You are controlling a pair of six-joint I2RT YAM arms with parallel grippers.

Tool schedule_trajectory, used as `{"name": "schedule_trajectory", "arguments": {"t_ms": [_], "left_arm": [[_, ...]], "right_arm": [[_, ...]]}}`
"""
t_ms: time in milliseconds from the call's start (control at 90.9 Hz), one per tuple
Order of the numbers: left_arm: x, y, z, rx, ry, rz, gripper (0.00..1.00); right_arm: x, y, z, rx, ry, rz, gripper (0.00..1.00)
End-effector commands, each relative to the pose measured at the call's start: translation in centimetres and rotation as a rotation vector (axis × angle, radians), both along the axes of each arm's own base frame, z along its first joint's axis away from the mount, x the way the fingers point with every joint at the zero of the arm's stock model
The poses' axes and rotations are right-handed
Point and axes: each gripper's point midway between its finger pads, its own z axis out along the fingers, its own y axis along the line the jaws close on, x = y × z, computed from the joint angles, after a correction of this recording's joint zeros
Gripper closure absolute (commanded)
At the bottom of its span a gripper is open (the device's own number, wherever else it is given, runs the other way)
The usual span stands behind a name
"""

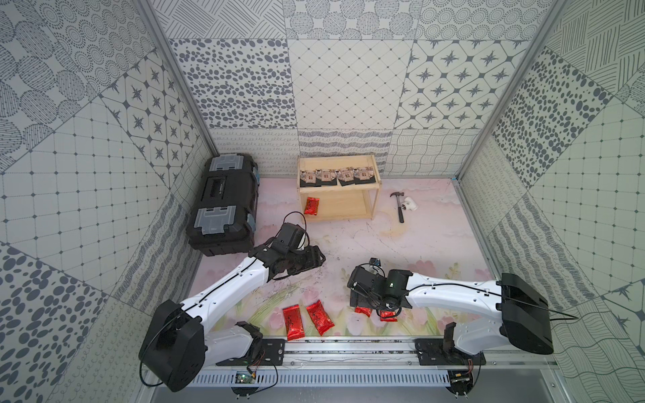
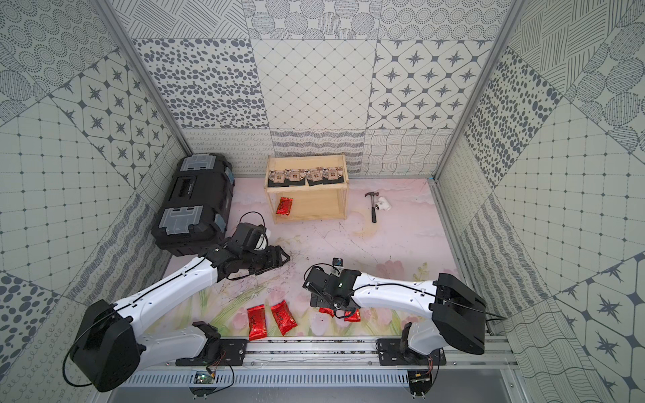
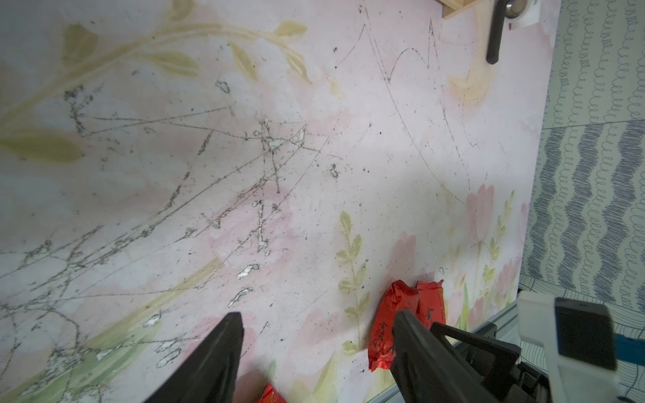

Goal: Place the tea bags on the shelf by color
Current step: Move the tea bag to the center of the board.

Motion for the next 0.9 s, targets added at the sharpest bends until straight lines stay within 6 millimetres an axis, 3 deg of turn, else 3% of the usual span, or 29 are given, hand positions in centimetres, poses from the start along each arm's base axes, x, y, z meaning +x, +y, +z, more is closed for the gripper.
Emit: {"name": "schedule_trajectory", "arguments": {"t_ms": [0, 308, 506, 792, 891], "left_arm": [[-0.1, 0.4, -0.1, 0.029, -0.019, -0.014, 0.27], [0.1, 0.7, -0.2, 0.045, -0.025, -0.006, 0.27], [0.3, 0.7, -0.5, 0.058, -0.022, -0.005, 0.27], [1.2, 2.3, -0.7, 0.055, 0.030, 0.062, 0.26], [1.6, 2.9, -0.5, 0.024, 0.035, 0.092, 0.26]], "right_arm": [[0.5, 1.3, -0.7, 0.047, 0.009, 0.001, 0.07], [1.1, 0.0, -2.8, 0.019, 0.040, -0.035, 0.10], [2.2, 0.8, -3.1, -0.003, 0.021, 0.009, 0.13], [4.7, 2.7, -1.8, -0.050, -0.073, 0.132, 0.45], [5.6, 3.7, -1.6, -0.057, -0.082, 0.188, 0.48]]}}
